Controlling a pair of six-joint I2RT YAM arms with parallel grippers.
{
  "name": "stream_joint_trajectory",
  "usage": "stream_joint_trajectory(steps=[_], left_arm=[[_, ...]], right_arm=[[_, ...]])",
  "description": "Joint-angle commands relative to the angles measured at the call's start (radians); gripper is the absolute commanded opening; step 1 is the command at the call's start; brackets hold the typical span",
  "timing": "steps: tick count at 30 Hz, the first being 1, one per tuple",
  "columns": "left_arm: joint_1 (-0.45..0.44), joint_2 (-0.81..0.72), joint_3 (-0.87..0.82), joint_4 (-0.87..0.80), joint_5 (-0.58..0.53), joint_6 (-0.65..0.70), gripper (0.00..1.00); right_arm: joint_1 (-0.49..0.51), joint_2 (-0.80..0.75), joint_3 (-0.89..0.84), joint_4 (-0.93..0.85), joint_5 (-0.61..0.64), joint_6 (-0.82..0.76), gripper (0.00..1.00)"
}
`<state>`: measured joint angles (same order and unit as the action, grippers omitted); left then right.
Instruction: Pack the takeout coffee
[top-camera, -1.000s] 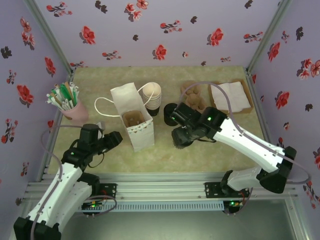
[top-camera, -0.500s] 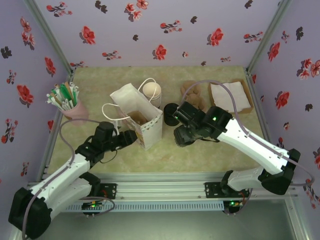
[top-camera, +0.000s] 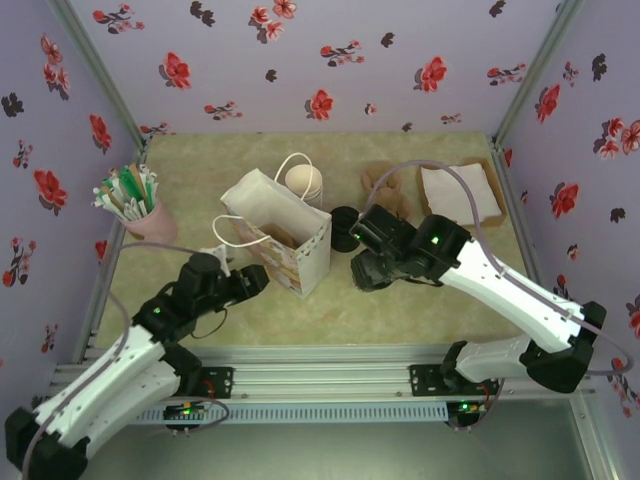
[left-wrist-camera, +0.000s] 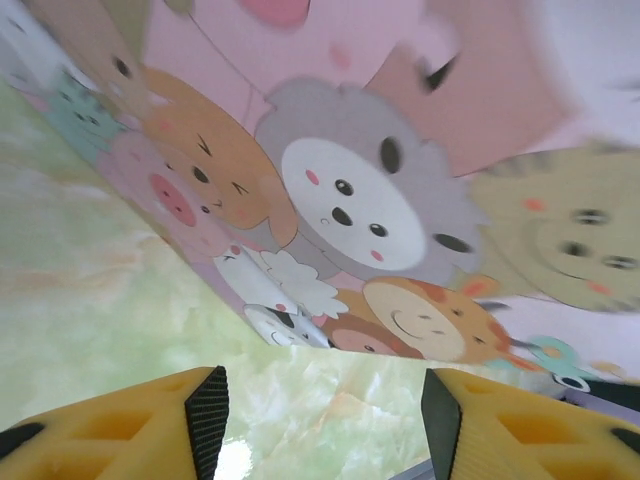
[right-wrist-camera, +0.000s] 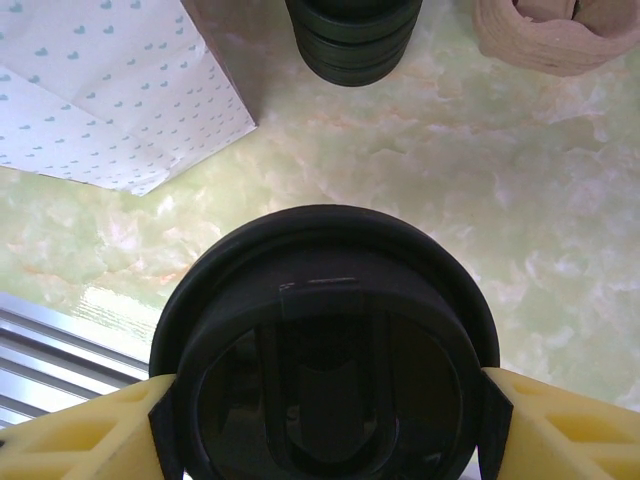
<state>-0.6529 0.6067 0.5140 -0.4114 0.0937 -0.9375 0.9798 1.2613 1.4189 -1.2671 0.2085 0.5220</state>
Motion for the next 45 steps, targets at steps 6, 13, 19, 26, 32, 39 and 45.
stream_joint_trajectory(steps=[6,13,19,26,32,39,45], left_arm=[[-0.001,0.006,0.46,-0.491,-0.235,0.181,0.61],[0.078,0.376,0.993,-0.647,-0.305,0.402,0.66],[0.345,0.681,1.256,-0.642,-0.075,0.462,0.63],[0.494,0.964,1.361,-0.621,0.123,0.472,0.46],[0.501,1.095,1.317,-0.601,0.207,0.486,0.27],[0.497,1.091,1.171,-0.529,0.237,0.478,0.22],[0.46,1.085,1.093,-0.475,0.254,0.468,0.21]], right_arm=[[0.004,-0.048,0.015,-0.041,0.001,0.031,0.7],[0.004,-0.1,0.006,-0.053,-0.021,0.022,0.7],[-0.004,-0.114,0.025,-0.061,-0.007,0.005,0.71],[-0.022,-0.092,0.071,-0.073,-0.003,-0.016,0.72],[-0.023,-0.07,0.151,-0.108,-0.008,-0.022,0.72],[-0.023,-0.068,0.276,-0.167,-0.033,-0.027,0.71],[-0.023,-0.077,0.39,-0.184,-0.107,-0.055,0.71]])
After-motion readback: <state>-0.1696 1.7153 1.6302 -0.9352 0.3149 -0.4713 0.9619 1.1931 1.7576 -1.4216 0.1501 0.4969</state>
